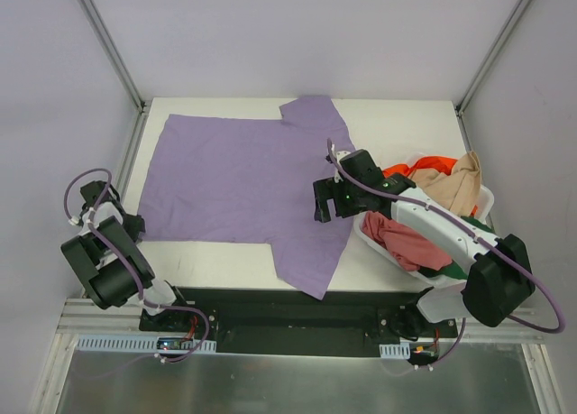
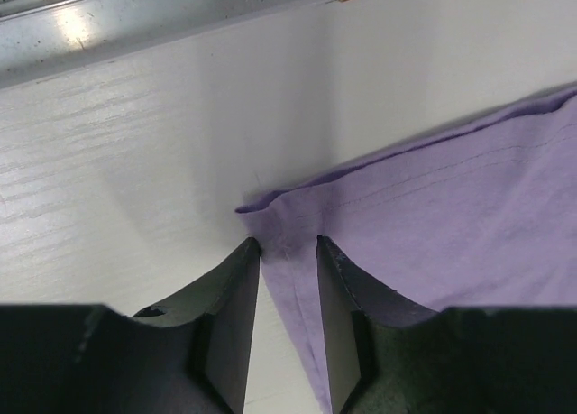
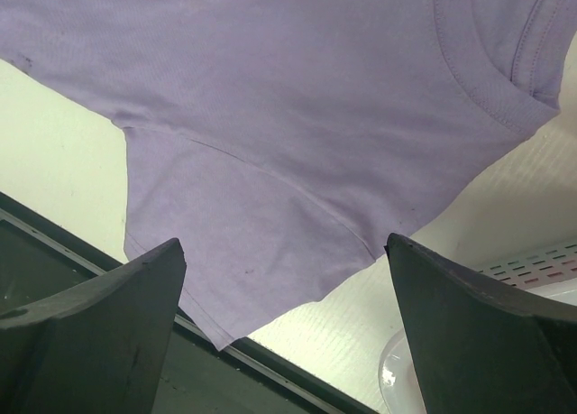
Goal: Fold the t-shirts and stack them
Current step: Grap the side of the flattened tshirt closest away from the robot with both arms
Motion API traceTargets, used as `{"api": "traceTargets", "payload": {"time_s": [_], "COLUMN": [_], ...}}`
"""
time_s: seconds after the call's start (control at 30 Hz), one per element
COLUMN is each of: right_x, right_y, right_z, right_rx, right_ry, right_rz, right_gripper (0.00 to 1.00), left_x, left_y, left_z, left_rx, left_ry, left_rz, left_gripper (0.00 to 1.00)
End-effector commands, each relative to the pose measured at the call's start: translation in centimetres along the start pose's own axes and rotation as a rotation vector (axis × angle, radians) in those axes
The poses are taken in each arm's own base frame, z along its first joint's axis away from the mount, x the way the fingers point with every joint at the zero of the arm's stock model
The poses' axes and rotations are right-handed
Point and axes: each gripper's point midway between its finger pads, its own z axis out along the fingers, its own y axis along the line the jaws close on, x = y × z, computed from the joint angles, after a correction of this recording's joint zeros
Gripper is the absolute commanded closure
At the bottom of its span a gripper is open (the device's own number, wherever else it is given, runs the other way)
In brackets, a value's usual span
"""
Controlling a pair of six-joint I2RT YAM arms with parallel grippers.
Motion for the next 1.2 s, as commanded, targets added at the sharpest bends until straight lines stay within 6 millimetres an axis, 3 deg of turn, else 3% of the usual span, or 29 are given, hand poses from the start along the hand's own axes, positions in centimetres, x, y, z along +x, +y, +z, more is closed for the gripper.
{"api": "traceTargets", "payload": {"time_s": [0.0, 0.13, 0.2, 0.23, 0.27, 0.33, 0.57, 0.83, 0.97, 1.17], "right_x": [-0.2, -0.1, -0.1, 0.1, 0.3, 0.8, 4.8, 12.2, 14.9, 16.2], "right_y": [0.2, 0.1, 0.1, 0.2, 0.3, 0.7, 4.3, 9.1, 9.5, 8.3], "right_z": [-0.1, -0.2, -0.2, -0.1, -0.1, 0.0, 0.8, 2.6, 3.7, 5.6], "right_rx": [-0.003, 0.003, 0.003, -0.003, -0.012, -0.017, 0.042, 0.020, -0.001, 0.044], "right_ry": [-0.011, -0.010, -0.010, -0.004, 0.004, 0.027, 0.170, 0.310, 0.366, 0.411], "right_rz": [0.002, -0.003, 0.000, -0.004, -0.010, -0.025, -0.393, -0.527, -0.534, -0.561], "right_gripper": [0.04, 0.04, 0.04, 0.04, 0.04, 0.04, 0.01, 0.13, 0.24, 0.35], "left_x": [0.4, 0.5, 0.7, 0.8, 0.8, 0.8, 0.9, 1.2, 1.3, 1.5], "left_y": [1.0, 0.9, 0.7, 0.6, 0.6, 0.5, 0.2, -0.3, -0.4, -0.4], "left_z": [0.9, 1.2, 1.3, 1.3, 1.3, 1.1, 0.8, 0.4, 0.4, 0.5], "left_rx": [-0.050, -0.054, -0.046, -0.040, -0.037, -0.030, 0.003, 0.050, 0.057, 0.057], "left_ry": [0.025, 0.036, 0.053, 0.057, 0.059, 0.056, 0.045, 0.049, 0.053, 0.061], "left_rz": [0.005, 0.006, 0.011, 0.012, 0.013, 0.019, 0.032, 0.038, 0.038, 0.034], "left_gripper": [0.69, 0.73, 0.83, 0.95, 1.00, 1.00, 1.00, 1.00, 1.00, 1.00]}}
